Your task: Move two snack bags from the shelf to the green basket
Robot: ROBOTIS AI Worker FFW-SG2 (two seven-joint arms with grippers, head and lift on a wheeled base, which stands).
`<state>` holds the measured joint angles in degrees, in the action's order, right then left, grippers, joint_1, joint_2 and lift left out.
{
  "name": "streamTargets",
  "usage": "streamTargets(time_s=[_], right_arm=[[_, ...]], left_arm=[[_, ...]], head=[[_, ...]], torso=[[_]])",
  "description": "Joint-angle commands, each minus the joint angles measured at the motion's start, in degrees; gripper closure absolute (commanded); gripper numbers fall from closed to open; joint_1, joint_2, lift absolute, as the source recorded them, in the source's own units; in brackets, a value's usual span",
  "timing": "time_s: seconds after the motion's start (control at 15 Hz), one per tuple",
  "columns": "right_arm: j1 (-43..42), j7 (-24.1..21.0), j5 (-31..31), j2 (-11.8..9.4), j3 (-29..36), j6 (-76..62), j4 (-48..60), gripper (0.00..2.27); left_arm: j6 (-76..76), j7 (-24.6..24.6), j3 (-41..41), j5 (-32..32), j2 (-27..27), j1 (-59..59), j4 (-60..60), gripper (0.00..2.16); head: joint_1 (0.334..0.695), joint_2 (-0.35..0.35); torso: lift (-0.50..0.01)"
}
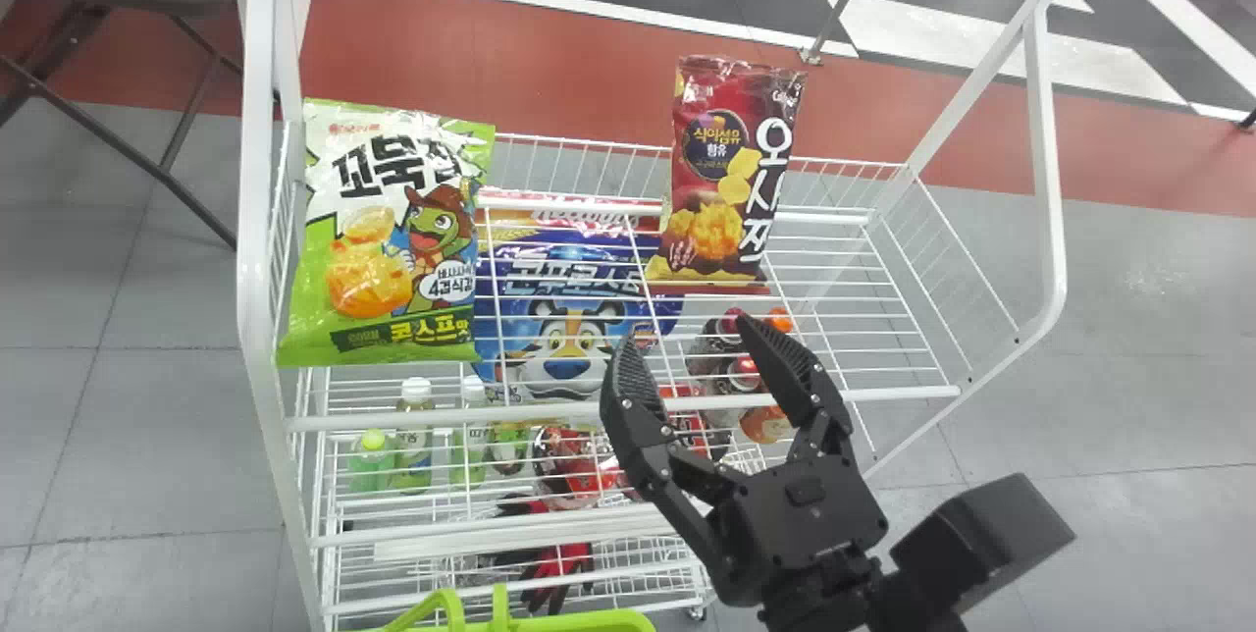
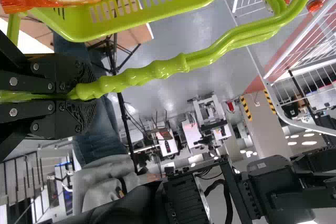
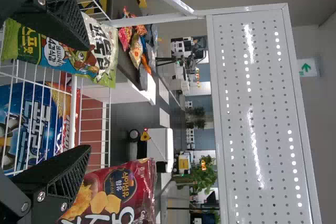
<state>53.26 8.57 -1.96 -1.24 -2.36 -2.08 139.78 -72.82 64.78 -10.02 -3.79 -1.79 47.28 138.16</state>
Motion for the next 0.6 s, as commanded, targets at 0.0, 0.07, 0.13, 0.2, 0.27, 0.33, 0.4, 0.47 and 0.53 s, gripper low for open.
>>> streamTargets(time_s=[0.0,0.07,0.13,0.2,0.27,0.33,0.4,0.47,0.53], right_arm=[[0.0,-0.04,0.2,0.01,-0.02,-0.77,-0.04,0.17],[0.0,0.05,0.29,0.01,-0.02,-0.77,-0.12,0.17],[0.0,0.05,0.55,0.01,-0.19,-1.47,-0.39,0.17],[0.0,0.05,0.55,0.01,-0.19,-1.82,-0.56,0.17],[0.0,0.05,0.55,0.01,-0.28,-2.53,-0.74,0.17],[0.0,0.05,0.55,0.01,-0.28,-2.7,-0.83,0.17],[0.09,0.05,0.55,0.09,-0.28,-3.05,-0.83,0.17],[0.18,0.05,0.64,0.01,-0.28,-3.05,-0.83,0.17],[0.18,0.05,0.55,0.01,-0.28,-3.23,-0.83,0.17]], left_arm=[[0.43,0.08,0.09,-0.17,0.03,0.01,-0.17,2.12],[0.61,-0.01,0.0,-0.08,0.03,0.01,-0.26,2.12],[0.61,0.08,0.09,-0.17,0.03,0.01,-0.26,2.12],[0.61,0.08,0.09,-0.17,0.03,0.01,-0.26,2.12],[0.61,0.08,0.0,-0.17,0.03,0.01,-0.26,2.12],[0.61,0.08,0.0,-0.17,0.03,0.01,-0.26,2.12],[0.61,0.08,0.0,-0.17,0.03,0.01,-0.26,2.12],[0.61,0.08,0.0,-0.17,0.03,0.01,-0.26,2.12],[0.61,0.08,0.0,-0.17,0.03,0.01,-0.26,2.12]], head=[[0.695,-0.35],[0.695,-0.35],[0.695,-0.35],[0.695,-0.35],[0.695,-0.35],[0.695,-0.35],[0.695,-0.35],[0.695,-0.35],[0.695,-0.35]], torso=[[-0.013],[-0.013],[-0.013],[-0.013],[-0.013],[-0.013],[-0.013],[-0.013],[-0.013]])
